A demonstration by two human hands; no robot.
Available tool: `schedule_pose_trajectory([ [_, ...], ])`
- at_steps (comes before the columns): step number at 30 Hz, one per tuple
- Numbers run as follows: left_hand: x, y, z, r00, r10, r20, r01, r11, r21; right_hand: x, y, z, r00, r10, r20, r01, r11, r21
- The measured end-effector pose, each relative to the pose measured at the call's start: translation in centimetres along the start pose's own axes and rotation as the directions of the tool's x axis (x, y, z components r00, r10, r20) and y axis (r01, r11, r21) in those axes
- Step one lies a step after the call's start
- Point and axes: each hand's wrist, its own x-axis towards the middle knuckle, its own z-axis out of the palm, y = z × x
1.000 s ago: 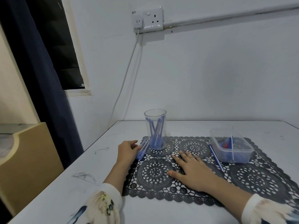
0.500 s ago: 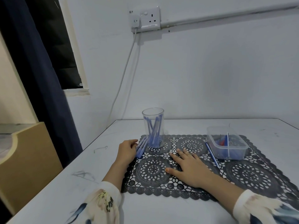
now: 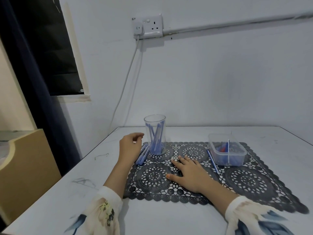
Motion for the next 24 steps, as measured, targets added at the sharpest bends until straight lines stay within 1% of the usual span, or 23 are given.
schedule_pose_trajectory([
  [3, 1.8, 2.7, -0.1, 0.997, 0.079, -0.004, -0.079, 0.996, 0.032, 0.0, 0.1, 0.0, 1.000, 0.002, 0.000, -0.002, 1.000, 0.005],
  [5, 3.8, 4.1, -0.1, 0.995, 0.096, 0.016, -0.097, 0.987, 0.127, 0.0, 0.1, 0.0, 1.000, 0.001, -0.001, -0.001, 1.000, -0.001],
  [6, 5.0, 4.7, 0.0, 0.996, 0.078, 0.048, -0.086, 0.978, 0.189, 0.0, 0.1, 0.0, 1.000, 0.000, 0.000, 0.000, 1.000, -0.002],
  [8, 7.2, 5.5, 0.4, 0.987, 0.007, 0.158, -0.058, 0.945, 0.321, 0.0, 0.0, 0.0, 1.000, -0.002, 0.006, 0.002, 1.000, -0.003],
  [10, 8.8, 6.2, 1.0, 0.956, -0.085, 0.279, -0.044, 0.904, 0.426, 0.0, 0.1, 0.0, 1.000, -0.002, 0.007, 0.002, 1.000, -0.004],
  [14, 10.1, 7.6, 1.9, 0.854, -0.308, 0.420, 0.094, 0.884, 0.458, -0.1, 0.1, 0.0, 1.000, -0.009, -0.001, 0.009, 1.000, 0.002],
  [17, 10.7, 8.5, 2.3, 0.792, -0.389, 0.470, 0.094, 0.839, 0.536, 0.0, 0.1, -0.1, 1.000, -0.016, -0.009, 0.016, 1.000, 0.017],
  [19, 11.0, 8.9, 2.5, 0.752, -0.454, 0.477, 0.071, 0.776, 0.626, 0.2, 0.2, 0.1, 1.000, -0.016, -0.018, 0.017, 1.000, 0.024],
  [22, 11.5, 9.1, 3.1, 0.675, -0.578, 0.458, 0.043, 0.651, 0.758, 0.3, 0.2, 0.2, 1.000, -0.020, -0.020, 0.020, 0.999, 0.030],
  [24, 11.7, 9.1, 3.5, 0.646, -0.619, 0.447, 0.009, 0.591, 0.807, 0.3, 0.3, 0.2, 1.000, -0.020, -0.021, 0.021, 0.999, 0.034],
])
